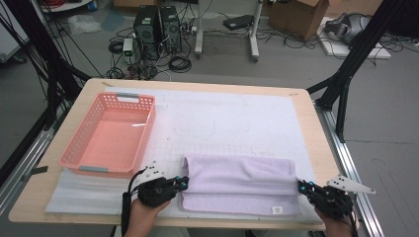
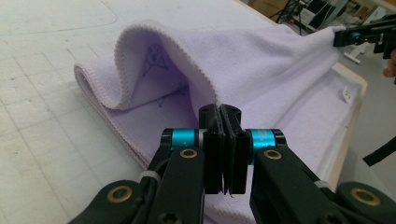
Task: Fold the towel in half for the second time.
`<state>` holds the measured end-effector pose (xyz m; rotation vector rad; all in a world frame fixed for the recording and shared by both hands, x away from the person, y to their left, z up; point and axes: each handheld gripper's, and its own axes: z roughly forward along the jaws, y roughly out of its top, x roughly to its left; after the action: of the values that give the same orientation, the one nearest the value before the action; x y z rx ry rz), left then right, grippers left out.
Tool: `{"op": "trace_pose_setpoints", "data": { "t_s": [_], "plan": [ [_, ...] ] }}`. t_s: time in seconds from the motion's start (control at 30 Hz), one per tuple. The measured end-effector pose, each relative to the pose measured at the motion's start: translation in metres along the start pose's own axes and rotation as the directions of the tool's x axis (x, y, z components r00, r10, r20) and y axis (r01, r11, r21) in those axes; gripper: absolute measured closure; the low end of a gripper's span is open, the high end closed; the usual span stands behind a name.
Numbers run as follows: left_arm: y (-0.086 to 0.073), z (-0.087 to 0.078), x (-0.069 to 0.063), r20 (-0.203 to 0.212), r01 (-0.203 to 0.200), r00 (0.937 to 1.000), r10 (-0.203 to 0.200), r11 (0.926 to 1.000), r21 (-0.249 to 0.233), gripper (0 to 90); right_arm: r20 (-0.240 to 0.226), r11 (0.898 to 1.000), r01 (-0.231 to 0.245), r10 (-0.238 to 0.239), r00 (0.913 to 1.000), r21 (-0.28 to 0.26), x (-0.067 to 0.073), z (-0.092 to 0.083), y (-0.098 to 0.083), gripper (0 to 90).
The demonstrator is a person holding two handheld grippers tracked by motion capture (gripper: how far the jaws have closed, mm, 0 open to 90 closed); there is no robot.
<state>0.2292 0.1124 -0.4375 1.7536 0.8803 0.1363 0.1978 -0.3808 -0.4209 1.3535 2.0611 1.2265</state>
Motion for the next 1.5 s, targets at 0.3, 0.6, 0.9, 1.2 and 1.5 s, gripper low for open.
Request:
{"op": "trace_pose_setpoints", "data": {
  "t_s": [0.3, 0.6, 0.9, 1.2, 1.5],
  "plan": [
    [-0.017, -0.023, -0.009, 0.012, 0.026, 0.9996, -0.026, 0.9997, -0.001, 87.5, -0.009, 1.000, -0.006, 0.006, 0.9999, 0.001, 0.005, -0.022, -0.016, 86.0],
    [-0.014, -0.014, -0.017, 0.024, 0.028, 0.9993, -0.028, 0.9996, 0.009, 52.2, -0.012, 0.999, -0.041, 0.041, 0.9991, -0.016, 0.012, -0.031, -0.019, 62.8],
    [-0.018, -0.002, -0.012, 0.011, 0.024, 0.9996, -0.025, 0.9974, 0.068, 86.9, -0.006, 0.998, -0.016, 0.017, 0.9998, 0.061, 0.014, -0.020, -0.023, 85.8],
    [-0.024, -0.028, -0.015, 0.034, 0.021, 0.9992, -0.023, 0.9986, 0.048, 86.9, -0.066, 0.997, 0.001, 0.005, 0.9978, 0.081, 0.016, -0.039, -0.034, 82.5],
    [-0.016, -0.025, -0.013, -0.005, 0.021, 0.9998, -0.022, 0.9996, -0.018, 49.7, 0.007, 0.998, -0.049, 0.049, 0.9988, -0.025, 0.009, -0.041, -0.021, 66.7]
  ]
}}
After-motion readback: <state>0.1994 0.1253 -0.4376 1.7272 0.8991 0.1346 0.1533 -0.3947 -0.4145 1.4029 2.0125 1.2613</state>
